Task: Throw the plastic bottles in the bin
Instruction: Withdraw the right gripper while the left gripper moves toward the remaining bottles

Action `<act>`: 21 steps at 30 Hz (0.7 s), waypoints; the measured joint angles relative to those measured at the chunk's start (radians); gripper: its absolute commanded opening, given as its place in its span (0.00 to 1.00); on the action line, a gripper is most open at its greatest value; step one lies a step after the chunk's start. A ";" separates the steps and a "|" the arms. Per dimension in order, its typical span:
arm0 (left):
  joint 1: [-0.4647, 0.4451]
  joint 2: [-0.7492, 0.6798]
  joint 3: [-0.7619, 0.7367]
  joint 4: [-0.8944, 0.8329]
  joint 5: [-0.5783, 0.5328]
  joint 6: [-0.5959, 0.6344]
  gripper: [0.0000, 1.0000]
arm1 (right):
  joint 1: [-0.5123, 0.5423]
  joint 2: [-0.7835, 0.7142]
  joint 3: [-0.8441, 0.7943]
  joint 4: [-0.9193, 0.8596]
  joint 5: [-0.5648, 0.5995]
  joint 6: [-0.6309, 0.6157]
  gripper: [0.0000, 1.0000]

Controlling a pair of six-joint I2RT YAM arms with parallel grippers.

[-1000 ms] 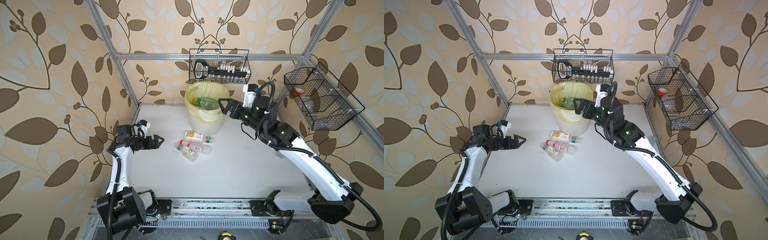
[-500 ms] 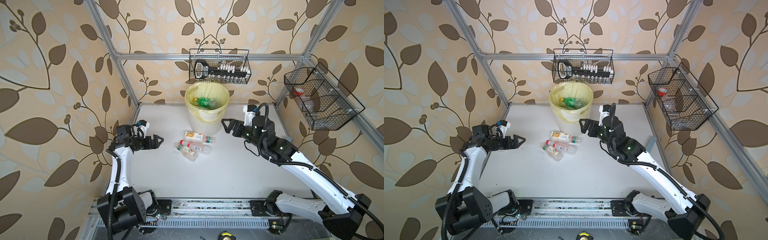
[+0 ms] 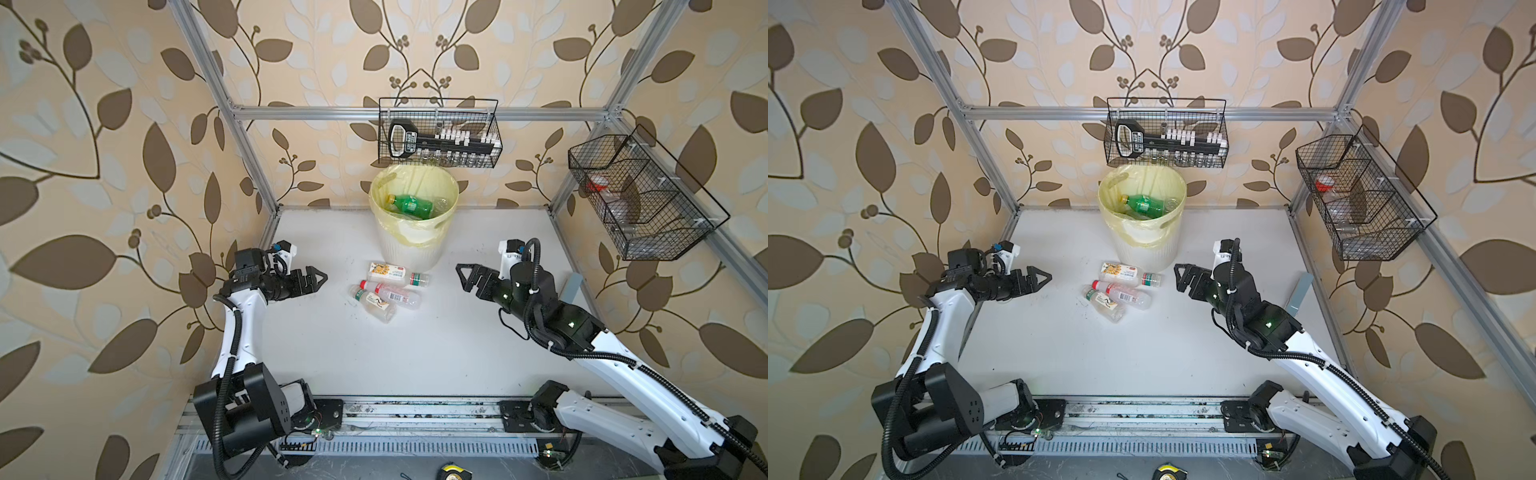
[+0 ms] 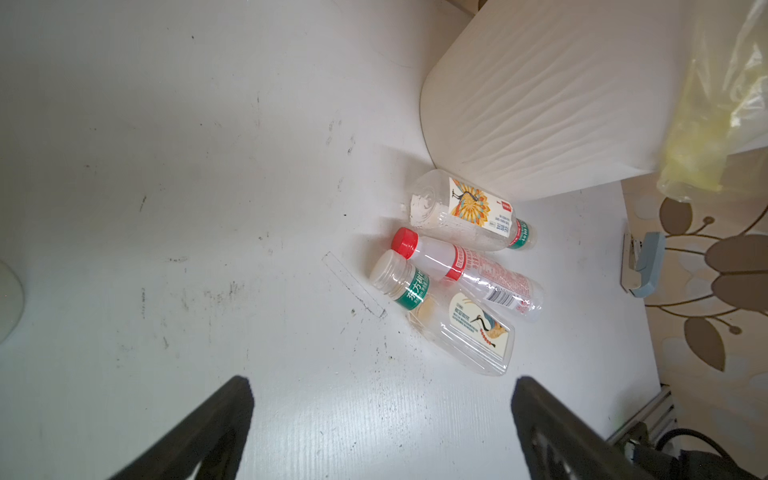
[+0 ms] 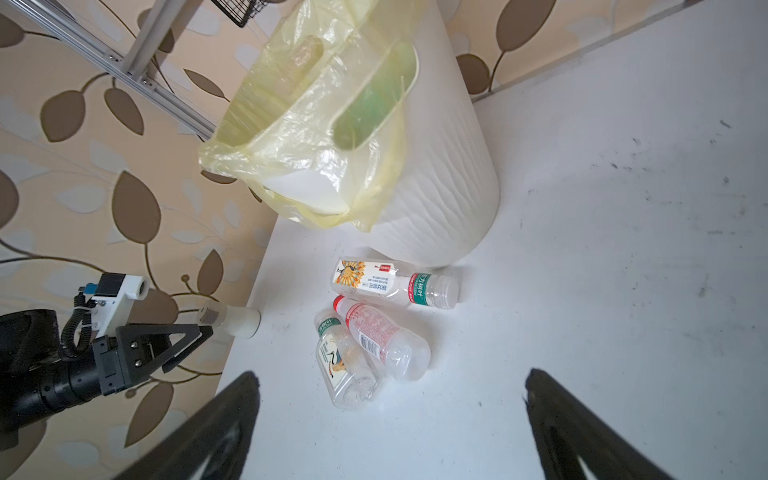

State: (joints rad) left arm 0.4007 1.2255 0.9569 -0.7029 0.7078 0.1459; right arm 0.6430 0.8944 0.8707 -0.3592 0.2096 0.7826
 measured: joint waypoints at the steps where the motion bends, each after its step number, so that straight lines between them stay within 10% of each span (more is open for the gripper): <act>1: 0.000 0.018 0.007 -0.003 -0.001 -0.020 0.99 | 0.001 -0.014 -0.015 -0.005 0.005 0.006 1.00; 21: -0.378 -0.058 0.102 -0.079 -0.249 -0.311 0.99 | 0.019 -0.149 -0.096 -0.129 0.081 0.087 1.00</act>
State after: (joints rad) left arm 0.0231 1.1671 1.0592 -0.7815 0.4587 -0.1646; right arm 0.6624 0.7456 0.7746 -0.4885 0.2909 0.8692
